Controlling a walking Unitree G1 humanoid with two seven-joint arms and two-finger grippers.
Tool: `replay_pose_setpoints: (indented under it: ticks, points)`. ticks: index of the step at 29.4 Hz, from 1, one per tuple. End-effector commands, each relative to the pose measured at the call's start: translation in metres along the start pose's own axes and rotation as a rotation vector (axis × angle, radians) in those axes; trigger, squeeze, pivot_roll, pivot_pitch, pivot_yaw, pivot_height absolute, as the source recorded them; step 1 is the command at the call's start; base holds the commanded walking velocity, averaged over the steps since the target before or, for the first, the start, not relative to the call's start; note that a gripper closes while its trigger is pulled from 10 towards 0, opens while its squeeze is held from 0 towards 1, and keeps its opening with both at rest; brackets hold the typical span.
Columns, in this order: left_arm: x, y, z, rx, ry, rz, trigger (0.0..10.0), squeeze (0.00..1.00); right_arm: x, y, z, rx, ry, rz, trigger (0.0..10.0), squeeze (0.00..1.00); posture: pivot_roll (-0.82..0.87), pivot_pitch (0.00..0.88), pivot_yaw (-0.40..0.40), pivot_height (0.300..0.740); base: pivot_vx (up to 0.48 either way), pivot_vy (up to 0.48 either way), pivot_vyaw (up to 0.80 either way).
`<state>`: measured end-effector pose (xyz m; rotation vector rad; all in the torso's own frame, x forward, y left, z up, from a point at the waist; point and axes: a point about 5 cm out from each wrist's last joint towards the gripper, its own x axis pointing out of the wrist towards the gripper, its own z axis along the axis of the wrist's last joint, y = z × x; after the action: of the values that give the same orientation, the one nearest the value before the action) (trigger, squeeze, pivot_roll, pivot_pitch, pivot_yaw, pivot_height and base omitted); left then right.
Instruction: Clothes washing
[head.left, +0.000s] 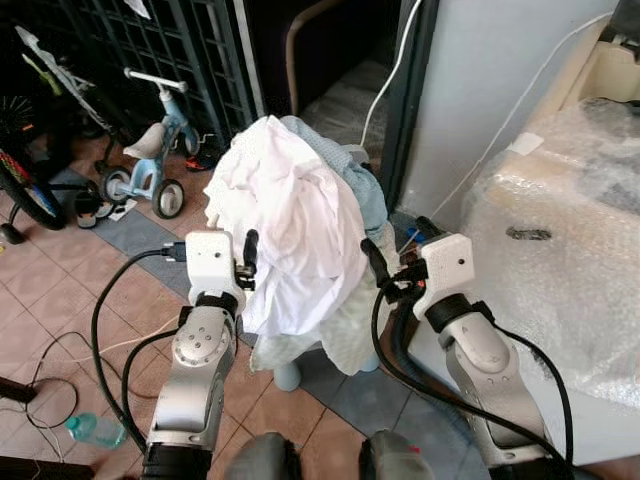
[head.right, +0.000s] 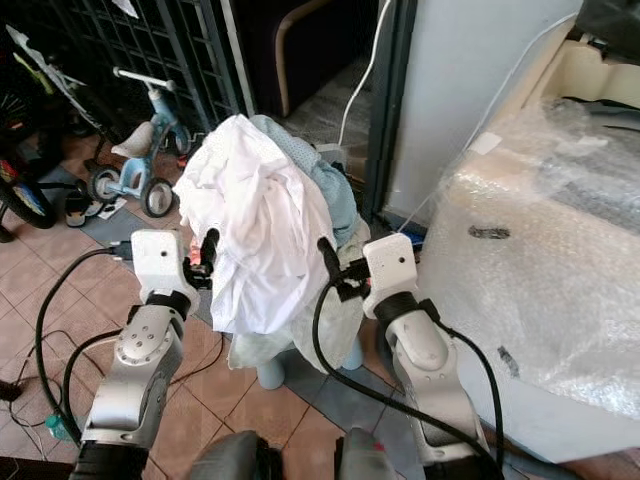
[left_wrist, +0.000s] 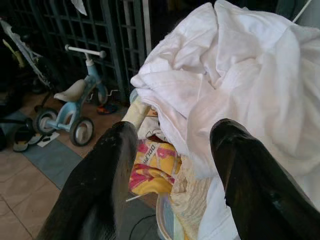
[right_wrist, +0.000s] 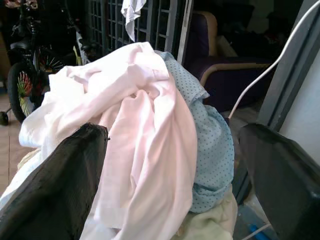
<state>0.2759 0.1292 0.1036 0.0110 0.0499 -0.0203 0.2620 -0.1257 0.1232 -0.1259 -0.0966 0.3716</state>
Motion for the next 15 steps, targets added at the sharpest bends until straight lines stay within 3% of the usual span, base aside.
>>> replay_pose_setpoints:
  ticks: [1,5,11,15]
  points:
    - [-0.002,0.013,-0.004,0.021,0.028,0.057,10.0,0.0,0.005,0.012,0.0,0.008,-0.006,0.052,10.0,0.0,-0.04,0.098,0.017,0.74,0.0,0.0,0.78]
    - [-0.002,0.013,-0.001,0.037,0.003,0.043,10.0,0.0,0.01,0.012,0.001,0.008,-0.011,0.053,10.0,0.0,-0.03,0.099,0.022,0.74,0.0,0.0,0.78]
    - [-0.001,0.016,-0.001,0.038,0.005,0.049,10.0,0.0,0.021,0.007,0.006,-0.007,-0.037,0.016,10.0,0.0,-0.04,0.115,0.031,0.74,0.331,0.344,0.0]
    - [0.0,0.015,0.0,0.036,-0.002,0.045,10.0,0.0,0.024,-0.003,0.008,-0.06,-0.041,-0.069,10.0,0.0,-0.04,0.11,0.031,0.74,0.435,0.0,0.0]
